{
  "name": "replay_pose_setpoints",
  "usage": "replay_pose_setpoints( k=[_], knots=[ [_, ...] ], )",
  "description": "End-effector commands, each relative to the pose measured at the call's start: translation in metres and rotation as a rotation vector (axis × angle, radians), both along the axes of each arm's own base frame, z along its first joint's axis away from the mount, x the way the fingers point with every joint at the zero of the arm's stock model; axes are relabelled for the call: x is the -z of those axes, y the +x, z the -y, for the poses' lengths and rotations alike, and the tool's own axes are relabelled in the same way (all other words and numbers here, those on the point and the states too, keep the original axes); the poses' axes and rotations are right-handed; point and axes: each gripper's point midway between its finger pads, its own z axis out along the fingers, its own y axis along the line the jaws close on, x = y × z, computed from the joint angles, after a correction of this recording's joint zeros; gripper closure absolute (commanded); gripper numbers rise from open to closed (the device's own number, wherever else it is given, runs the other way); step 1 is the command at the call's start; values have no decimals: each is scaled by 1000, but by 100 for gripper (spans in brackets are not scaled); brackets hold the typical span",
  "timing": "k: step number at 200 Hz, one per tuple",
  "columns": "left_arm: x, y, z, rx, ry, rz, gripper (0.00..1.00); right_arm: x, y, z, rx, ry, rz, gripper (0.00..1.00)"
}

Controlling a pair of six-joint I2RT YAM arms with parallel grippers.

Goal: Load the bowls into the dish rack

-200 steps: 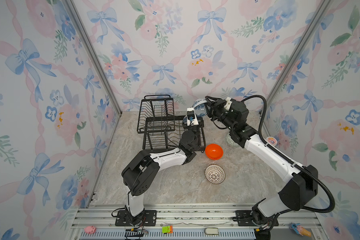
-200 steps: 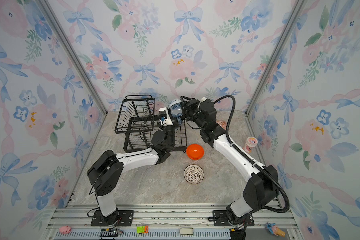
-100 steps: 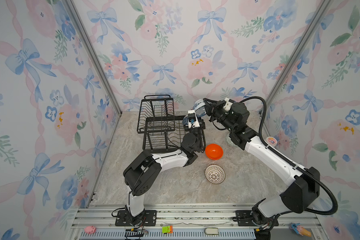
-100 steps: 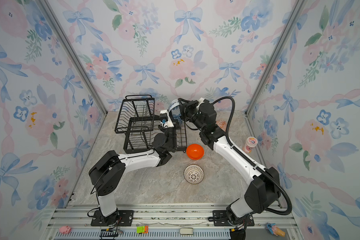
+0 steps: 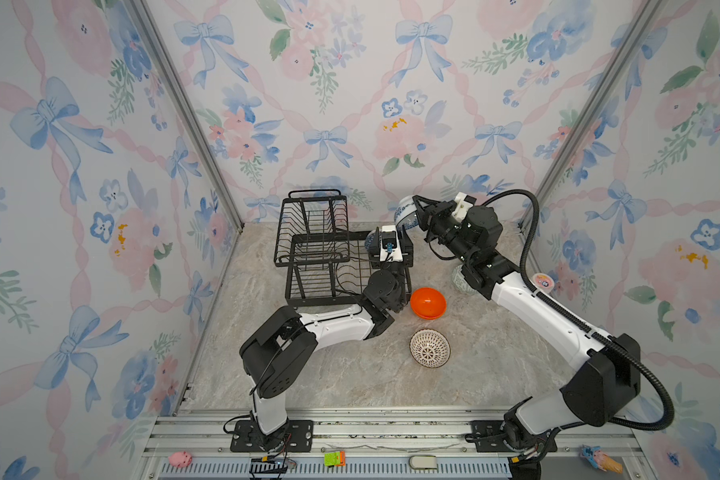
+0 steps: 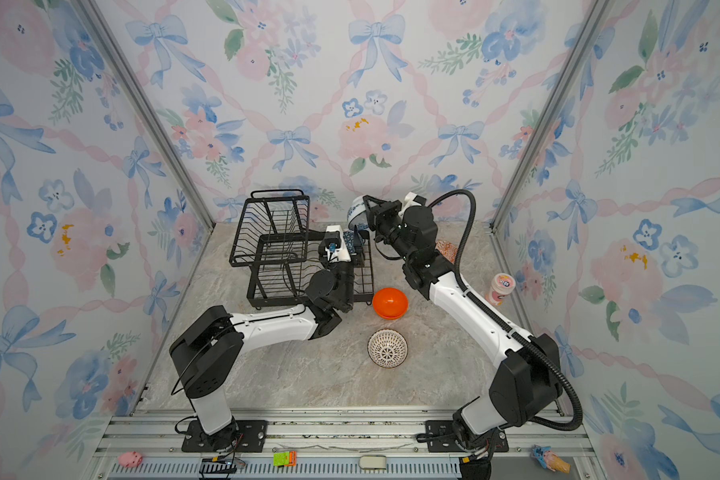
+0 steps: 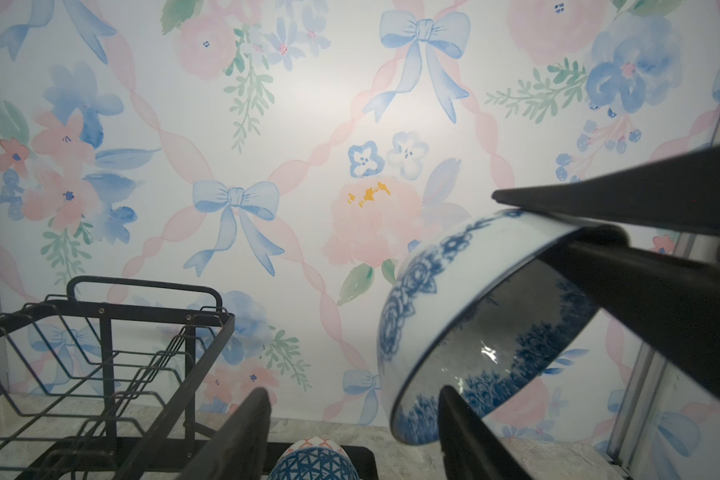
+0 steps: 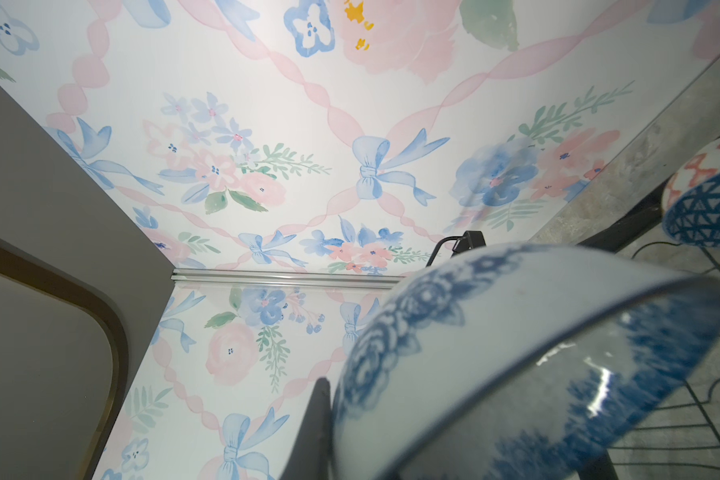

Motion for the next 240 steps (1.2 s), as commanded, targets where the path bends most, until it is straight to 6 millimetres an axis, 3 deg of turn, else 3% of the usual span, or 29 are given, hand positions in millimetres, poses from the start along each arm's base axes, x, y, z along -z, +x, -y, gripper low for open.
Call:
replay_pose_setpoints(
  k=[1,8,11,42,91,117,159,163,176,202,240],
  knots=[
    [-10,-15,-7,2,-19,-9,18,-37,-5,12,14,42,151,100],
    [-10,-18,-8,3,-11,-21,4,-37,-5,14,17,39,161,100],
    [-9,-19,-8,5,-7,-27,2,-37,-4,15,18,38,165,100],
    [7,-27,-23,-14,10,-157,2,-28,-2,23,31,-11,189,100],
    [8,-52,-48,55,34,-267,2,3,3,25,35,-46,212,100],
    [5,-56,-64,101,24,-321,2,25,7,11,10,-71,212,100],
    [5,-45,-100,207,-79,-463,2,54,12,-22,-37,-79,223,100],
    [4,-45,-103,207,-75,-465,2,67,17,-27,-44,-86,204,100],
    [-3,-45,-110,218,-61,-467,2,79,23,-38,-66,-77,190,100],
    [-13,-43,-117,239,-15,-491,2,96,29,-57,-93,-63,186,100],
    [-8,-40,-121,242,81,-539,2,124,39,-79,-113,-53,164,100]
  ],
)
